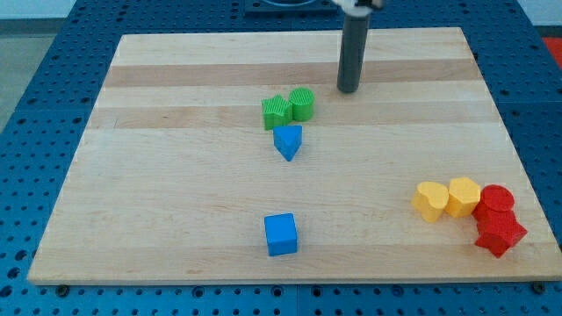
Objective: Move the blue triangle to the top right of the blue cube
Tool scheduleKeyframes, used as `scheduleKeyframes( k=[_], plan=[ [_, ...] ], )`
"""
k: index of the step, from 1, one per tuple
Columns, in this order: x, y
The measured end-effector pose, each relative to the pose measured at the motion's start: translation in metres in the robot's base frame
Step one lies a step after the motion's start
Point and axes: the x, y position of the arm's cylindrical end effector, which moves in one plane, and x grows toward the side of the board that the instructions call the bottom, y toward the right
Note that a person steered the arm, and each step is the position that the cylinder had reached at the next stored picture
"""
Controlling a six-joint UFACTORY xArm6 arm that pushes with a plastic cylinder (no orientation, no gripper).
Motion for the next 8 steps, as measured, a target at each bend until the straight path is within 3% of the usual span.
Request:
scheduleKeyframes(
  k=[1, 4, 8],
  plan=[
    [0.032, -0.023],
    [0.038, -0.081],
    [0.157, -0.089]
  ],
)
